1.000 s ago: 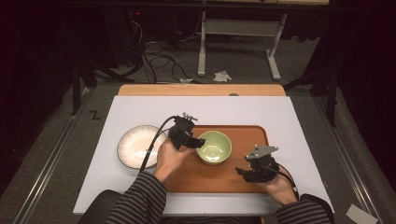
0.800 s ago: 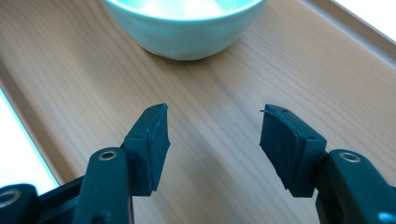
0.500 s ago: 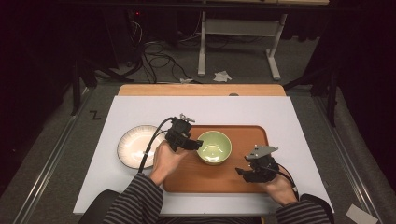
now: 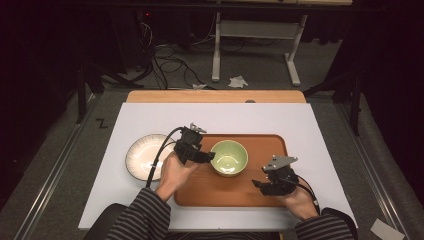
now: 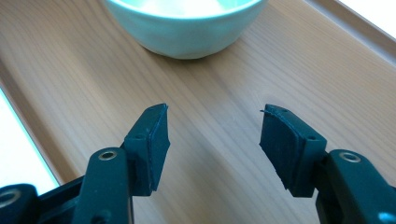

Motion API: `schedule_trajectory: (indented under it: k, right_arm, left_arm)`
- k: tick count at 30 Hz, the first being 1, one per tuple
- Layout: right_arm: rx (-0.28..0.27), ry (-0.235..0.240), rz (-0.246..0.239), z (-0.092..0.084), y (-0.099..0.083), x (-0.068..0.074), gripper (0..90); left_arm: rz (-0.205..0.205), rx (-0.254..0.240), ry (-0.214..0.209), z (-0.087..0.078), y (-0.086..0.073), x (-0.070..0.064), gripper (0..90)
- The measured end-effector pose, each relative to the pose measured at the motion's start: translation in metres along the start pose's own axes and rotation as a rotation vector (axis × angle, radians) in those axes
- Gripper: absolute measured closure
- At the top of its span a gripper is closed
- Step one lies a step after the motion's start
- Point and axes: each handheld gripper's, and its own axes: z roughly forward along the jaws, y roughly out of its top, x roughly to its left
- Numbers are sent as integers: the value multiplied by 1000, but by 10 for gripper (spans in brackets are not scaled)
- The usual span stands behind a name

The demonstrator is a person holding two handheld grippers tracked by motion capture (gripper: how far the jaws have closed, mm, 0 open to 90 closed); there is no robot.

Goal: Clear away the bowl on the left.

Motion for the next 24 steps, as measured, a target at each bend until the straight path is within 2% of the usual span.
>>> schedule_trajectory:
  k: [10, 18, 24]
  right_arm:
    - [1, 0, 1, 0, 0, 0, 436]
    - [4, 1, 1, 1, 0, 1, 436]
    - [4, -2, 1, 1, 0, 0, 436]
  left_arm:
    - [0, -2, -4, -4, -6, 1, 386]
    - [-18, -27, -18, -12, -10, 3, 383]
    - [-7, -19, -16, -16, -13, 3, 383]
